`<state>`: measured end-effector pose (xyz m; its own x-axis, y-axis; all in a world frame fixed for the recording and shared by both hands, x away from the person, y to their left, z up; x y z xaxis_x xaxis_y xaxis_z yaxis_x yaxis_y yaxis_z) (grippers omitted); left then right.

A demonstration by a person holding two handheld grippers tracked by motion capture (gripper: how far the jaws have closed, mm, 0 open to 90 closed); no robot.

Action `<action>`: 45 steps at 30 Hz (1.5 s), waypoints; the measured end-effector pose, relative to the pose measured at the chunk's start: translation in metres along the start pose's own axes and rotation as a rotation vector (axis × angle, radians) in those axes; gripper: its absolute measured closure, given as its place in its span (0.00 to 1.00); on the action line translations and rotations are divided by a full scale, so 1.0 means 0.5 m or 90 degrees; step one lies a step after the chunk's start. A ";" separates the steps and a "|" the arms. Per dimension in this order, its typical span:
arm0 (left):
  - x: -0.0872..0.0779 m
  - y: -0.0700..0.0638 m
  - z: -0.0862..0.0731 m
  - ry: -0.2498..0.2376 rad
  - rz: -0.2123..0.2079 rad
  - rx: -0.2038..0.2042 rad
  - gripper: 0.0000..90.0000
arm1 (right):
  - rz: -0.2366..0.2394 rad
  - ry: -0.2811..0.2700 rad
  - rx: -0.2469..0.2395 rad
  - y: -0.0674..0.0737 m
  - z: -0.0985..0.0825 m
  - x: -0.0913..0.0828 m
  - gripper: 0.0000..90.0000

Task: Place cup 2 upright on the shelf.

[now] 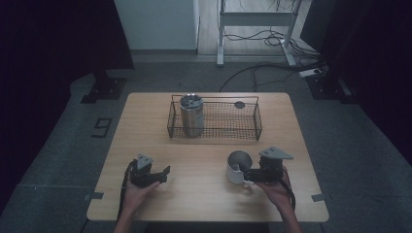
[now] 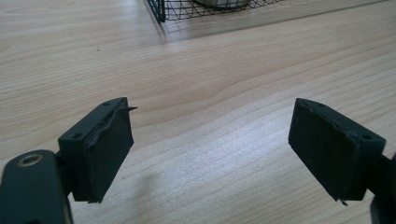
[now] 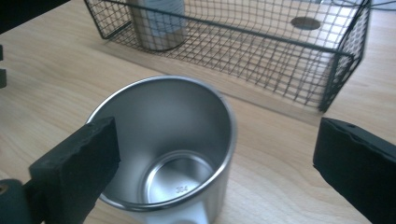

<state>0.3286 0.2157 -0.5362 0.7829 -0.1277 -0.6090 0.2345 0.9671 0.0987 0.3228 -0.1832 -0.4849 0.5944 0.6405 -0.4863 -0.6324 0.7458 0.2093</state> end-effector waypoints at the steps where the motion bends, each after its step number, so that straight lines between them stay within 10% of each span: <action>1: -0.002 -0.004 0.001 -0.001 -0.002 0.002 0.15 | 0.007 0.007 0.000 0.005 -0.001 0.005 0.00; 45: 0.004 -0.016 0.000 0.004 -0.020 0.010 0.16 | 0.034 0.072 -0.028 0.041 -0.015 0.062 0.00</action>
<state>0.3282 0.2079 -0.5381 0.7717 -0.1568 -0.6163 0.2679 0.9591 0.0914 0.3247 -0.1495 -0.5021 0.5004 0.6526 -0.5689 -0.6849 0.7004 0.2009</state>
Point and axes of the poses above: each handheld gripper's, and its own axes: x roughly forward along the jaws, z roughly out of its top, y roughly to its left, the point moved 2 cm from there along x, roughly forward along the jaws, and after that the axes turned 14 degrees about z, right-handed, at the moved point
